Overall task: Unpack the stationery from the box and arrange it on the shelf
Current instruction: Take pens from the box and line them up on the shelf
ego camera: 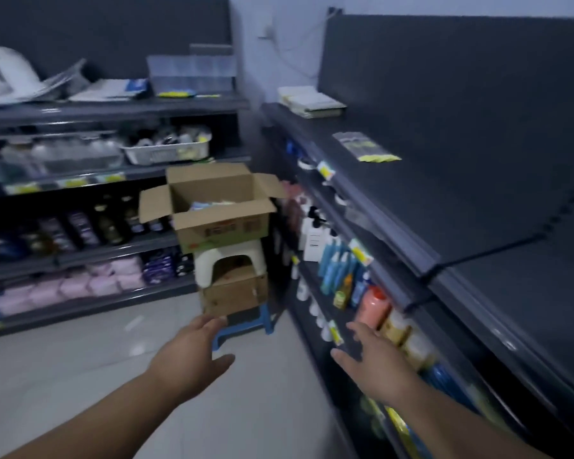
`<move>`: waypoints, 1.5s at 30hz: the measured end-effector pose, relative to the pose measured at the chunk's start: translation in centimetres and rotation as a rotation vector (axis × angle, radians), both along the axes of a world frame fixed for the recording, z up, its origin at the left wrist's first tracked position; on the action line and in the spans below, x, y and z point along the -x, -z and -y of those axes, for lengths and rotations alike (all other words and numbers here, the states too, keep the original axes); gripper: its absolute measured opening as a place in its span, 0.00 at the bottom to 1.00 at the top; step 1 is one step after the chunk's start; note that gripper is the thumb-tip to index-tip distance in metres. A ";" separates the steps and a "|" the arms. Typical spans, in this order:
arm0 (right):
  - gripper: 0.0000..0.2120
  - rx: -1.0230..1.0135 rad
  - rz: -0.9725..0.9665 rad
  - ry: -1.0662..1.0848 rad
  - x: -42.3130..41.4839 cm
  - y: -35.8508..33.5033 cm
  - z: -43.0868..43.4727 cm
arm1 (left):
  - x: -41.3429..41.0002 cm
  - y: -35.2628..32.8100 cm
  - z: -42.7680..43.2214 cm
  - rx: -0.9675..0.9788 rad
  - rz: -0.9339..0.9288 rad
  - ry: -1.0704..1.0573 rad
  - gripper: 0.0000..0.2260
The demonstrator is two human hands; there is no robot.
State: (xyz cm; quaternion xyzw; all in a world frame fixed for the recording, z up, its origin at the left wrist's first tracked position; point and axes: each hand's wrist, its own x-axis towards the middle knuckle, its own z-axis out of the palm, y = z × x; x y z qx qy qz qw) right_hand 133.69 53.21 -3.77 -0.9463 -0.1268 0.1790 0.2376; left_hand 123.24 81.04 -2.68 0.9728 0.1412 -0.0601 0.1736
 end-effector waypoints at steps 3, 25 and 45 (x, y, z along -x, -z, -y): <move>0.29 0.016 -0.063 -0.044 -3.9 1.7 -2.9 | -1.2 1.1 -2.4 0.015 -0.048 -0.102 0.28; 0.27 0.020 -0.040 -0.338 -37.2 2.3 -24.8 | -28.1 2.7 -18.8 0.106 -0.008 -0.415 0.25; 0.25 0.169 -0.065 -0.375 -51.4 8.7 -46.6 | -47.5 12.3 -37.6 0.214 -0.226 -0.232 0.30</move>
